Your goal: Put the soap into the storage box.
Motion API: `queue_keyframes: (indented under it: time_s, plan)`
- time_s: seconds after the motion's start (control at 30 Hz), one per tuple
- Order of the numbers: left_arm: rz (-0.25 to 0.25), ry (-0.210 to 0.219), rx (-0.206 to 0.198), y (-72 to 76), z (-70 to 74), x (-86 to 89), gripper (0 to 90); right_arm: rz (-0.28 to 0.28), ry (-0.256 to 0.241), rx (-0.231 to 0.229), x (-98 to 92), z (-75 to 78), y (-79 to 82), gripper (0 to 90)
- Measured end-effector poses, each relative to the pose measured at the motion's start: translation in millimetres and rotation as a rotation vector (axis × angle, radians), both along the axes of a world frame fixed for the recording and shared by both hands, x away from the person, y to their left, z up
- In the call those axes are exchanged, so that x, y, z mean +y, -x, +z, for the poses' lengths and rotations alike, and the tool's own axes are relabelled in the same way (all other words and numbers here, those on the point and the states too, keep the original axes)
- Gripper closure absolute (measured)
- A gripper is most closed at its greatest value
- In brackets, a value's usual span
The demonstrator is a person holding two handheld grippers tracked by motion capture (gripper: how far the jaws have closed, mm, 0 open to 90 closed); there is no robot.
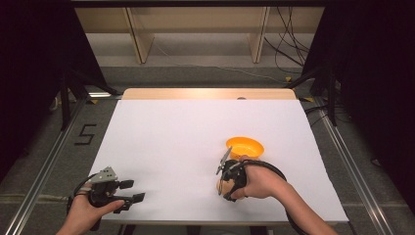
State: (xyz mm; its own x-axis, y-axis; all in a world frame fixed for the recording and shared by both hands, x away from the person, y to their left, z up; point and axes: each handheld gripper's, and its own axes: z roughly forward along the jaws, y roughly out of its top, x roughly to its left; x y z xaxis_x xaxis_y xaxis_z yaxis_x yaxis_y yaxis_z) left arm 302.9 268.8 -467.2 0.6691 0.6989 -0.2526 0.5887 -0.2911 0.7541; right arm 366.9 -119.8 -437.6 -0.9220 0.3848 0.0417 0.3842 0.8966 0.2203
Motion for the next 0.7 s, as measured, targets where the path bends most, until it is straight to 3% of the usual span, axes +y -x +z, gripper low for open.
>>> queue_keyframes:
  time_s: [0.7]
  plan:
    - [0.001,0.000,0.001,0.0,-0.2,-0.1,27.8,-0.041,0.016,-0.014,-17.8,4.9,0.0,33.2]
